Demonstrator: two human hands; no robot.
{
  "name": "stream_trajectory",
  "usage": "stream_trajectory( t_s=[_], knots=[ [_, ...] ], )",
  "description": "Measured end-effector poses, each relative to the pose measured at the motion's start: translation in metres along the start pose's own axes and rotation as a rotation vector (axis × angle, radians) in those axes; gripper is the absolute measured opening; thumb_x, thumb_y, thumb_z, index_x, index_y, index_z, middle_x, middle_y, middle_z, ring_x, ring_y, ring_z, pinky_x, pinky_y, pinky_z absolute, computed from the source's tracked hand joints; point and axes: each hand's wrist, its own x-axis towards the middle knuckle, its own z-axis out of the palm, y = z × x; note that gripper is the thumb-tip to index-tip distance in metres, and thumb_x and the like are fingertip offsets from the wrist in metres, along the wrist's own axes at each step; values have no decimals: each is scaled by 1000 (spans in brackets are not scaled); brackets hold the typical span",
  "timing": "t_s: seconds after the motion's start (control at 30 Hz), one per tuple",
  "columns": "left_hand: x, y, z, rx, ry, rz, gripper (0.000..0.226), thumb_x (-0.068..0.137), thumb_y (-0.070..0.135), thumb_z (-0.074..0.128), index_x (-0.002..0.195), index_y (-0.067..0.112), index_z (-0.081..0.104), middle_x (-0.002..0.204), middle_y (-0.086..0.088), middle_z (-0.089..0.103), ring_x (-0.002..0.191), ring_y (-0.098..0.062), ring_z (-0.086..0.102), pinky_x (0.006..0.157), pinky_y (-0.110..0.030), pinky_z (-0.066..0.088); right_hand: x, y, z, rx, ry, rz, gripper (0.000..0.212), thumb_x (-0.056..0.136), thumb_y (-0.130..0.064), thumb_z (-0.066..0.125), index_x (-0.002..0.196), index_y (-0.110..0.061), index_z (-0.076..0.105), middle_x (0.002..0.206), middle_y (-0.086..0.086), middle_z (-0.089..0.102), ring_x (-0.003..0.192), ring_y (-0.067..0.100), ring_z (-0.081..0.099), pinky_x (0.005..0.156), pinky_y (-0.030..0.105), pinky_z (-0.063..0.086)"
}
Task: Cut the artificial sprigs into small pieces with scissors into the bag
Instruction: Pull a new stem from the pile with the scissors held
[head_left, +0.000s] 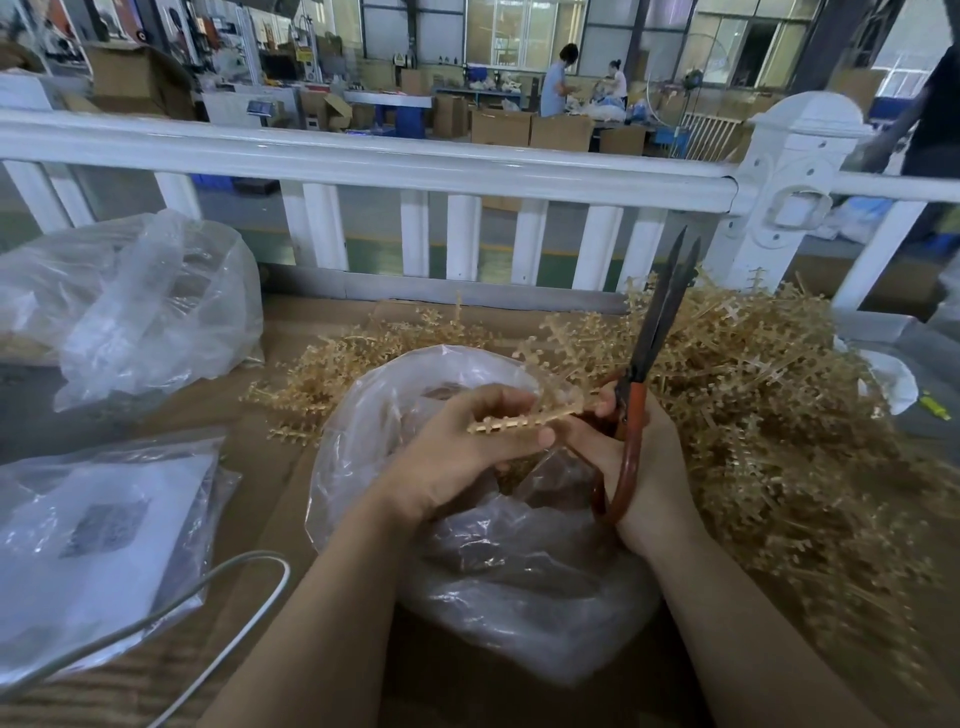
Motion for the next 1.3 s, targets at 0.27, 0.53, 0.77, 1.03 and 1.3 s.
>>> stream_trajectory(
  t_s=[0.27,0.53,0.77,1.03,1.3],
  knots=[
    [7,1,6,-133,122,49,24,81,31,69,90,9,74,90,-16,75,79,-19,71,69,-26,59,-2,-1,1,-32,-16,-30,36,77,2,82,84,-15,51,79,-8,76,77,8,74,65,17,55],
    [9,0,8,-164,100,24,30,83,36,66,83,6,72,85,-15,71,73,-18,69,60,-22,56,-1,1,2,-77,-17,-45,33,80,3,80,85,-15,53,91,0,78,89,15,76,73,25,60],
    [7,2,9,-167,91,11,36,80,54,70,82,19,79,83,-8,72,72,-17,65,56,-23,50,-3,0,5,-191,-76,-116,48,80,-10,84,77,-53,61,92,-2,77,90,11,75,79,28,58],
    [7,0,0,-377,118,33,29,83,33,68,106,17,78,83,-6,61,71,-15,59,51,-20,49,-4,-3,4,-107,-1,-117,26,74,-32,80,69,-39,56,67,-7,61,61,11,61,60,22,51],
    [8,-2,-6,-355,108,63,22,84,31,65,96,20,80,73,6,61,77,-12,57,77,-26,50,-4,-1,5,-61,18,-122,44,78,-56,70,90,-15,62,82,0,74,63,0,64,57,15,49]
  ],
)
